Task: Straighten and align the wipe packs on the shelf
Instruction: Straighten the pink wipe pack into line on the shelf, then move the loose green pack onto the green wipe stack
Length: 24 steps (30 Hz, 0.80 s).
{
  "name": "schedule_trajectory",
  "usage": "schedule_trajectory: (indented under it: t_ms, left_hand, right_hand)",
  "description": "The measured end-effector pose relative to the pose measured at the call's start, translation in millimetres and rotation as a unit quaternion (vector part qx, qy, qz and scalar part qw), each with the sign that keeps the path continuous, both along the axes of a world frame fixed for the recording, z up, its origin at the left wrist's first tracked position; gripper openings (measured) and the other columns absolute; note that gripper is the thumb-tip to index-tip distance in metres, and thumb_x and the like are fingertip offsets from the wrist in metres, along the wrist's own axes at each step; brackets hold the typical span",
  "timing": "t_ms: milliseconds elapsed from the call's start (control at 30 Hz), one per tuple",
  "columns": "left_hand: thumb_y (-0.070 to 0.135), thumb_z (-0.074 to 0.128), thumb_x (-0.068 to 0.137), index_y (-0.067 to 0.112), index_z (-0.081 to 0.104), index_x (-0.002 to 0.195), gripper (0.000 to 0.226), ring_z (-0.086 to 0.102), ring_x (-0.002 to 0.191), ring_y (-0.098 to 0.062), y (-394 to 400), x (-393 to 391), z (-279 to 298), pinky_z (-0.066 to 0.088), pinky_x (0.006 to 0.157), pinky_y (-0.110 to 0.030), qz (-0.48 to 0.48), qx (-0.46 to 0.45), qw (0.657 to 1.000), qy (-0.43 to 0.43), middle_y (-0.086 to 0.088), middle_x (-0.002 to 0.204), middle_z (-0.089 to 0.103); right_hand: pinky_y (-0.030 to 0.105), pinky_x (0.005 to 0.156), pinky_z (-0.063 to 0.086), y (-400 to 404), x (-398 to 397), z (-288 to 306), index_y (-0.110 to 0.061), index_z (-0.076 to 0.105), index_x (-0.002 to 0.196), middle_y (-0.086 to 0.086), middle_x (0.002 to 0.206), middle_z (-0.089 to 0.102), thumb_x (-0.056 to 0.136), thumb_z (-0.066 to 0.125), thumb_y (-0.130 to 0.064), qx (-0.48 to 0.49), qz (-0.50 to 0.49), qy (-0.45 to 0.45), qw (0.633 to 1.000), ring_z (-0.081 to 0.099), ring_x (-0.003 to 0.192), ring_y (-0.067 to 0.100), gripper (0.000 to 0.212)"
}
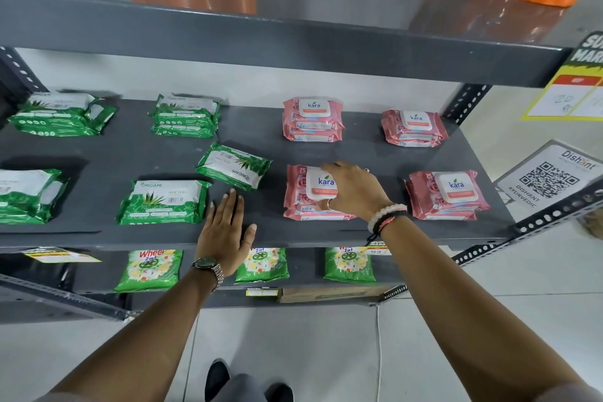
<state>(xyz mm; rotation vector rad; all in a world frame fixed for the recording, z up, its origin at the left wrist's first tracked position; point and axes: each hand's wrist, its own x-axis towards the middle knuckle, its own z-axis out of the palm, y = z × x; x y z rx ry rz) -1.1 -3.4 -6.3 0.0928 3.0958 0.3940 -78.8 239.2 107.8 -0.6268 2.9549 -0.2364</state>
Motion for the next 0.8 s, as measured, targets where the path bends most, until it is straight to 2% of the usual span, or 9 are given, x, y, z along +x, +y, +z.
schedule_trajectory:
  t_ms: [267,400,567,700,800]
  left_hand:
    - [0.052,0.003,0.083,0.002,0.014,0.145,0.081,0.01,0.146,-0.03,-0.4,-0.3,-1.5,0.006,0.12,-0.047,-0.006,-0.008,1.0,0.005,-0.019,0.157,0.012]
    - [0.052,-0.002,0.081,0.0,0.008,0.145,0.083,0.002,0.146,-0.03,-0.6,0.4,0.4,-0.001,0.12,-0.043,-0.01,-0.014,1.0,-0.004,-0.02,0.157,0.005]
    - [0.045,0.01,0.09,0.001,0.005,0.145,0.07,-0.006,0.144,-0.025,-24.2,9.9,16.6,0.001,0.119,-0.04,-0.022,0.025,0.998,0.053,-0.014,0.157,-0.001]
    - [0.038,0.023,0.094,0.002,0.014,0.145,0.063,0.009,0.144,-0.032,-82.2,19.1,33.4,0.01,0.117,-0.047,0.003,0.048,0.996,0.076,-0.019,0.157,0.01]
    - [0.036,0.025,0.094,-0.001,0.019,0.143,0.062,0.013,0.143,-0.037,-136.3,26.4,33.4,0.011,0.117,-0.051,0.041,0.049,0.996,0.066,-0.024,0.155,0.014]
  right_hand:
    - [0.044,0.093,0.05,-1.8,0.8,1.9,-0.013,0.046,0.13,0.007,0.13,0.057,0.069,0.078,-0.043,0.002,-0.004,-0.025,1.0,0.057,0.115,0.029,0.075]
    - [0.047,0.11,0.033,-7.5,-1.1,2.4,-0.011,0.032,0.141,0.009,0.148,0.04,0.07,0.076,-0.047,0.036,0.021,-0.026,0.999,0.038,0.137,0.029,0.092]
    - [0.047,0.11,0.033,-43.6,-8.0,1.8,-0.012,0.034,0.142,0.008,0.15,0.038,0.083,0.061,-0.046,-0.012,0.035,0.0,0.999,0.038,0.136,0.031,0.073]
    - [0.047,0.11,0.035,-92.6,-24.3,-5.5,-0.012,0.031,0.144,0.009,0.15,0.038,0.085,0.06,-0.046,-0.009,0.039,-0.037,0.999,0.04,0.134,0.032,0.074]
    - [0.047,0.11,0.035,-132.8,-39.7,-17.5,-0.011,0.024,0.146,0.011,0.152,0.034,0.081,0.065,-0.044,0.009,0.02,-0.089,0.996,0.038,0.135,0.032,0.084]
